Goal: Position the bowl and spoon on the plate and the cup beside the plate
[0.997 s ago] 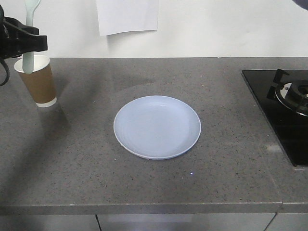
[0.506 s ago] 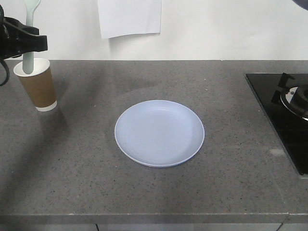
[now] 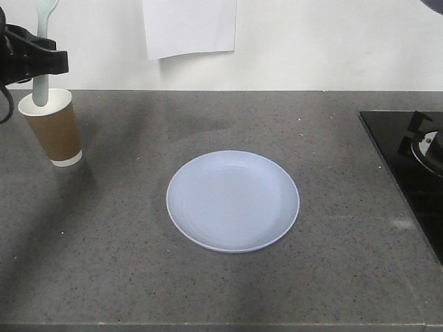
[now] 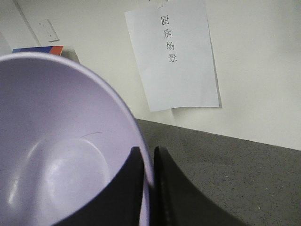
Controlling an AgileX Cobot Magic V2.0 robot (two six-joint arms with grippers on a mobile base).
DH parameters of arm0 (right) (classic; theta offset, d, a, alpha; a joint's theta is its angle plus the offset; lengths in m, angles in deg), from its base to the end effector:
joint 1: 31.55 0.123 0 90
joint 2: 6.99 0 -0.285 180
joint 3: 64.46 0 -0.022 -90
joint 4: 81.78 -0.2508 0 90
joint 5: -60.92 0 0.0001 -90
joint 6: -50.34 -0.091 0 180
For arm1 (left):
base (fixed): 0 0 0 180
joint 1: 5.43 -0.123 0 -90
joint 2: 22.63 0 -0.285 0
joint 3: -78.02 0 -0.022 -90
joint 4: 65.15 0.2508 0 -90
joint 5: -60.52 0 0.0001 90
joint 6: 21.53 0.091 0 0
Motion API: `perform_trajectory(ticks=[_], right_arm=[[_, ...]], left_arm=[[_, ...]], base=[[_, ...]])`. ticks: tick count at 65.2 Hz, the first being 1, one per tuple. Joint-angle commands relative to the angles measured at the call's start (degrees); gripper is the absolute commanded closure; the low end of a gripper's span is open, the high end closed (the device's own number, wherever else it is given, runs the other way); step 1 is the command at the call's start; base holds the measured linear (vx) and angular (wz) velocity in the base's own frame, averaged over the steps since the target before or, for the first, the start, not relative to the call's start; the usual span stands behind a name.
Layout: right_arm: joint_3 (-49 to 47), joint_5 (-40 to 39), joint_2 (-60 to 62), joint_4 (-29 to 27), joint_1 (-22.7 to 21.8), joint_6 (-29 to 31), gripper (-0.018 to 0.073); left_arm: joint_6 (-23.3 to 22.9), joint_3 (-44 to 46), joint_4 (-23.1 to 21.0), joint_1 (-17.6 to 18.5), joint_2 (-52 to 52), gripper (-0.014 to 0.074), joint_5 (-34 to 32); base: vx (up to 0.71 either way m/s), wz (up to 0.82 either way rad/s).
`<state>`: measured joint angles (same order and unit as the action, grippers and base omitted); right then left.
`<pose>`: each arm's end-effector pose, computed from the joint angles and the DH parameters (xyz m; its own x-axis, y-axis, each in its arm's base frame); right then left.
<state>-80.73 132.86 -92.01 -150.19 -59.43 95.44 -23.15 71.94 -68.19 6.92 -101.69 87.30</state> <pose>0.2487 -0.0405 0.4988 -0.3428 0.1167 -0.9321 -0.5222 0.8011 0.2923 0.2714 -0.0617 0.4120 -0.3809 0.0061 -0.9246 0.2073 0.9751 -0.0790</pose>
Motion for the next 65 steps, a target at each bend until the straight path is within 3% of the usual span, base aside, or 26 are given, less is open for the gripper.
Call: perform_trajectory(ticks=[1, 65], right_arm=[[-1.50, 1.39, 1.61, -3.95, -0.25, 0.51, 0.0564], [-1.50, 1.39, 1.61, -3.95, -0.25, 0.51, 0.0564]], left_arm=[[-0.21, 1.55, -0.67, 0.26, 1.65, 0.0602, -3.79], [-0.21, 1.55, -0.67, 0.26, 1.65, 0.0602, -3.79]], base=[[0.05, 0.00], [0.04, -0.01]])
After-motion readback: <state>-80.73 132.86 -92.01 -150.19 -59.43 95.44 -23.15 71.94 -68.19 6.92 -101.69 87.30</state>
